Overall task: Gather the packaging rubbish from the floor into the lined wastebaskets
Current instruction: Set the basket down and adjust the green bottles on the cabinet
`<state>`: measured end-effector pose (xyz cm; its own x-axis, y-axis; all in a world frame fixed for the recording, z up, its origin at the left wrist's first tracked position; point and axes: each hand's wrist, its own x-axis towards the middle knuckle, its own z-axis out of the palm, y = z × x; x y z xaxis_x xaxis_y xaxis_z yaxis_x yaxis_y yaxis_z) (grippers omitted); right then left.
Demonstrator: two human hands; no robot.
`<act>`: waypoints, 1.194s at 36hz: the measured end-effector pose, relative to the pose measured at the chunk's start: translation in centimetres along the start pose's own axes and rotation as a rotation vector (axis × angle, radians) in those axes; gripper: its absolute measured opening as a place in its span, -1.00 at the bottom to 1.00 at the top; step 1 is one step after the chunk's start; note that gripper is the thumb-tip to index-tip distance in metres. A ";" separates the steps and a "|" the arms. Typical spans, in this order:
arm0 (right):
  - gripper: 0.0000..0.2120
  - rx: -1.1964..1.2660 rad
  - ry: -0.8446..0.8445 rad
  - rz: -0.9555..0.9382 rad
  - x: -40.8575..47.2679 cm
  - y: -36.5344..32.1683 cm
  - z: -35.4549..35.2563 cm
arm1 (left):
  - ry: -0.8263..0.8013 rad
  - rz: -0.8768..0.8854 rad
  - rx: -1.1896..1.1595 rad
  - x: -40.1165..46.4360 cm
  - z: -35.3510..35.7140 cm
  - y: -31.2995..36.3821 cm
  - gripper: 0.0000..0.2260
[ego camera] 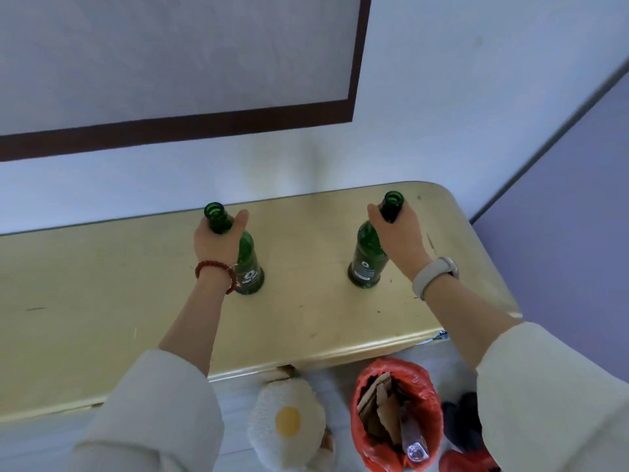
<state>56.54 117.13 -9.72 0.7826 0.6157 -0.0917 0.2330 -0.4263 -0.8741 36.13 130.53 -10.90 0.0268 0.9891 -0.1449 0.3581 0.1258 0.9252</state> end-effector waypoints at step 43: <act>-0.74 0.266 0.289 0.512 -18.3 46.6 -4.8 | -0.885 -0.027 0.314 -26.8 25.9 -33.1 -0.80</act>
<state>55.90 82.82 -46.51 0.8893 0.1584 -0.4290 -0.3335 -0.4172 -0.8454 47.76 97.83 -46.78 0.6686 0.5516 -0.4987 0.6010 -0.0059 0.7992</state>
